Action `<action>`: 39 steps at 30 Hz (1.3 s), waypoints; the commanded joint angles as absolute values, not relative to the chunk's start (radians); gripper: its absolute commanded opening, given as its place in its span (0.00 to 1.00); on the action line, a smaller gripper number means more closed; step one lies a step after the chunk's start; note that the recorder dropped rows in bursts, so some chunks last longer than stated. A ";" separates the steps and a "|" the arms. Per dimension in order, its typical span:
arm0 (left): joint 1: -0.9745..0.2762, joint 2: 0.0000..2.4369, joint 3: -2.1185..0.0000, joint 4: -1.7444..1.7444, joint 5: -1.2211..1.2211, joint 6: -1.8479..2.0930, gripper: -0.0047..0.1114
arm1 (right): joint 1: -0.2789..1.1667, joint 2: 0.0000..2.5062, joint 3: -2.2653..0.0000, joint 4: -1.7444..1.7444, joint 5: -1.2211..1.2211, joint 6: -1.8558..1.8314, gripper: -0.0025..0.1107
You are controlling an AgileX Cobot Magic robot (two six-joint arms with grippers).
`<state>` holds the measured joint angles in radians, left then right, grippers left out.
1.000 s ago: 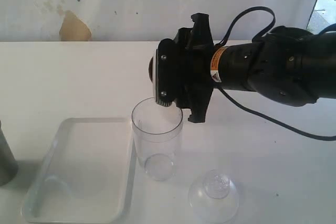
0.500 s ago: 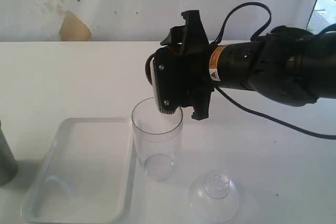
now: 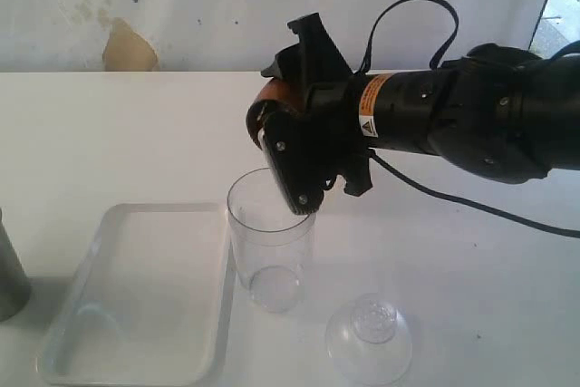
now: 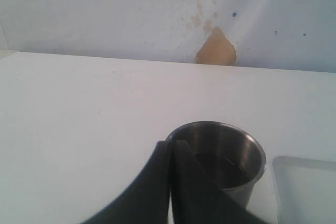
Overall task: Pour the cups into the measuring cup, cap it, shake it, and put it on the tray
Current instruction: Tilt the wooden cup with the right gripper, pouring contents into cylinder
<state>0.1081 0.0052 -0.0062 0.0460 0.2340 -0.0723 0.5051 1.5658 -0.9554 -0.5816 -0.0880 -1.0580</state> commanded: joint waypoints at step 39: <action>0.108 0.000 0.000 0.041 0.234 -0.069 0.04 | 0.537 1.555 -0.964 -0.585 -0.190 -1.585 0.02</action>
